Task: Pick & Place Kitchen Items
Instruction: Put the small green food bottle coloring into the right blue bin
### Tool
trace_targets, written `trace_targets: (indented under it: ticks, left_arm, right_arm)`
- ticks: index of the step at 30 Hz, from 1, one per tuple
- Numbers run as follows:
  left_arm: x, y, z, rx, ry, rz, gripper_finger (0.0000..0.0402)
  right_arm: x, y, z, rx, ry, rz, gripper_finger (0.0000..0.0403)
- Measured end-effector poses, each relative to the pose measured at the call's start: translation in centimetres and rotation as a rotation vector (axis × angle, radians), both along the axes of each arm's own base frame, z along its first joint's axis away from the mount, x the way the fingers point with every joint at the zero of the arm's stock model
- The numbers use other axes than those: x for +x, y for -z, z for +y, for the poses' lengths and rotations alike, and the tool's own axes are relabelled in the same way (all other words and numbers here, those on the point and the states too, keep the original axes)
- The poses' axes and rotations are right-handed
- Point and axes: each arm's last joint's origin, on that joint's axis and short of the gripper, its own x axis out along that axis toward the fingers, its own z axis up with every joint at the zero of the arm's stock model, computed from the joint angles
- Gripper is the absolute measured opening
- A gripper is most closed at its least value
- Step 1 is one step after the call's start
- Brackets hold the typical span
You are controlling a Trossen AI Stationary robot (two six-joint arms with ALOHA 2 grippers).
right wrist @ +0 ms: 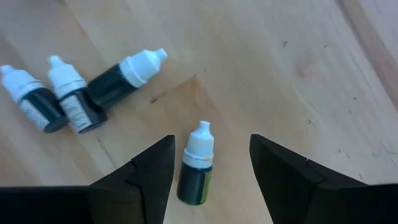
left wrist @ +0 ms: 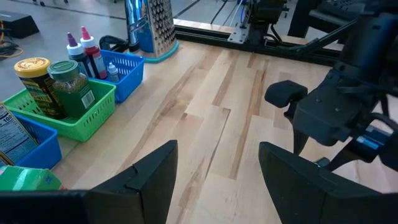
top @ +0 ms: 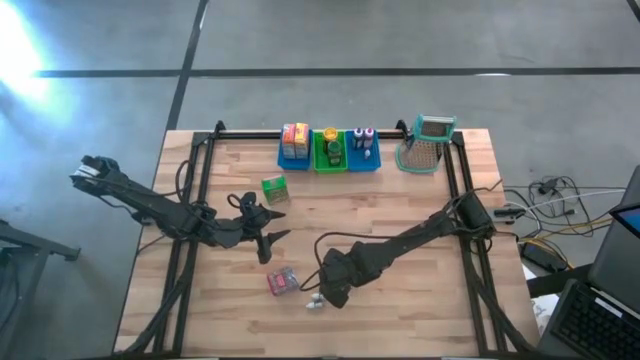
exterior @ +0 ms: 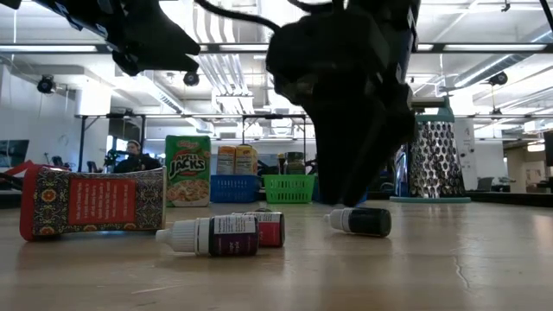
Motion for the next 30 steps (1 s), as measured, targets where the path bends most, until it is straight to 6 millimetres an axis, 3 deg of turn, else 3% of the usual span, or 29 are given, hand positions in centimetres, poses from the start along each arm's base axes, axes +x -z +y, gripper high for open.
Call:
trace_targets:
  ticks: [16, 30]
  left_arm:
    - [-0.1, 0.6, 0.1, -0.003, -0.006, 0.012, 0.0232]
    - [-0.1, 0.6, 0.1, -0.011, -0.010, 0.009, 0.0232]
  right_arm:
    - [-0.7, 1.9, -0.1, -0.001, -0.004, -0.007, 0.0174]
    - [-0.8, 2.0, -0.2, -0.004, 0.002, 0.001, 0.0088]
